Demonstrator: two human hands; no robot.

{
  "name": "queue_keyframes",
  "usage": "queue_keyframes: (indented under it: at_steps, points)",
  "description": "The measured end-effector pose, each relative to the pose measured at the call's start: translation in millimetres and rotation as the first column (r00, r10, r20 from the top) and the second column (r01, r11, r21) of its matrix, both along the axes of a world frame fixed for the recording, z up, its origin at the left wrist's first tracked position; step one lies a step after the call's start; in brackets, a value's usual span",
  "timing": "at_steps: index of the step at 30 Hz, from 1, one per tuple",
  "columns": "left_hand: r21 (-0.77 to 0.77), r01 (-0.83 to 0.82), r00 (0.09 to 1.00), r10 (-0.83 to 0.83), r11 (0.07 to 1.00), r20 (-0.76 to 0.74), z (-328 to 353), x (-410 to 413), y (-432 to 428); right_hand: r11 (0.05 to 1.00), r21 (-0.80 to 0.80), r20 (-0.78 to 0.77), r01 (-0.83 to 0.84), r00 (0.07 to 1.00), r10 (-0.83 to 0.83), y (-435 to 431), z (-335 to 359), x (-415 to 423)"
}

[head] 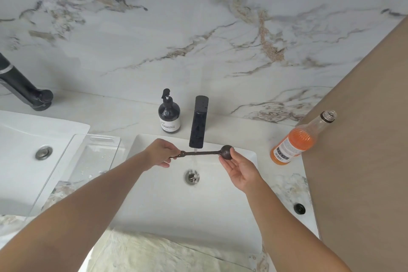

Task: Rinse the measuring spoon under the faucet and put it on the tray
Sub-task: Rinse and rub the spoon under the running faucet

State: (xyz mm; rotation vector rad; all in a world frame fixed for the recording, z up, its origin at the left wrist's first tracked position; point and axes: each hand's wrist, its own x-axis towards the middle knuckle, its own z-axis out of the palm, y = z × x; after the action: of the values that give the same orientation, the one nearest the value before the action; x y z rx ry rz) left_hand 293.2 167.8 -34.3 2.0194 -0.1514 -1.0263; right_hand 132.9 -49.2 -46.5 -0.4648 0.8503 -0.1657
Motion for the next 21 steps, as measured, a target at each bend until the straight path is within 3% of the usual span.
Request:
queue_keyframes:
  at_steps: [7,13,21]
  points:
    - [-0.134,-0.096,0.981,0.071,0.986,-0.179,1,-8,-27,0.998,-0.014,-0.012,0.061,0.998,-0.061,-23,6,-22]
    - [-0.203,-0.244,0.906,0.149,0.948,-0.395,-3,-12,-44,0.992,-0.040,-0.015,0.119,0.993,-0.120,-40,11,-39]
    - [-0.247,-0.325,0.866,0.181,0.913,-0.467,-4,-18,-35,0.995,-0.061,-0.035,0.084,0.996,-0.086,-33,12,-38]
